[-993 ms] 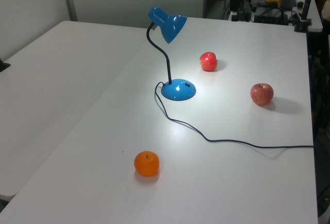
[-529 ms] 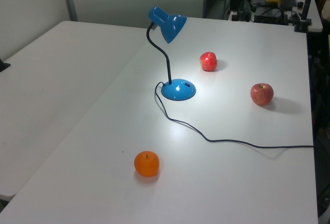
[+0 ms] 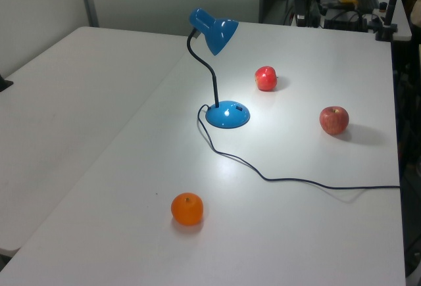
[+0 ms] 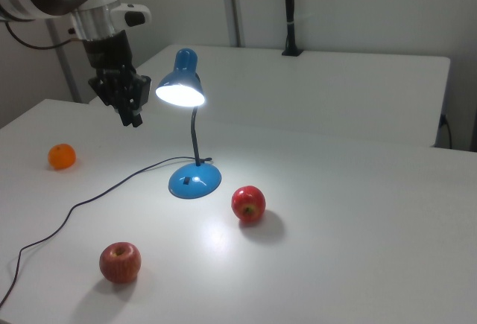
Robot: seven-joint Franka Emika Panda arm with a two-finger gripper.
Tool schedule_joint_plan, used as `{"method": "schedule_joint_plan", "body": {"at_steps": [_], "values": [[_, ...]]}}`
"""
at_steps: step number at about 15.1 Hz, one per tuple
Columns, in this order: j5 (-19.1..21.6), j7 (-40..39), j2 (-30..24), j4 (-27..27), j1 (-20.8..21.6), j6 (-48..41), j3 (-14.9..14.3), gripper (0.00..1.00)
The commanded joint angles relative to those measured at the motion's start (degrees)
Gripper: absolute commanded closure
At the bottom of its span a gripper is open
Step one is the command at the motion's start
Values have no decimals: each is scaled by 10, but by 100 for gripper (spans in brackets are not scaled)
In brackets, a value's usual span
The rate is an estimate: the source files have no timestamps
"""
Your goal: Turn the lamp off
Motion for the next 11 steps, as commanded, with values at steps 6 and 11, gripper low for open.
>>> {"method": "schedule_joint_plan", "body": {"at_steps": [6, 11], "values": [[10, -16, 1, -4, 0, -11, 0, 100], [10, -16, 14, -48, -3, 72, 0, 100]]}}
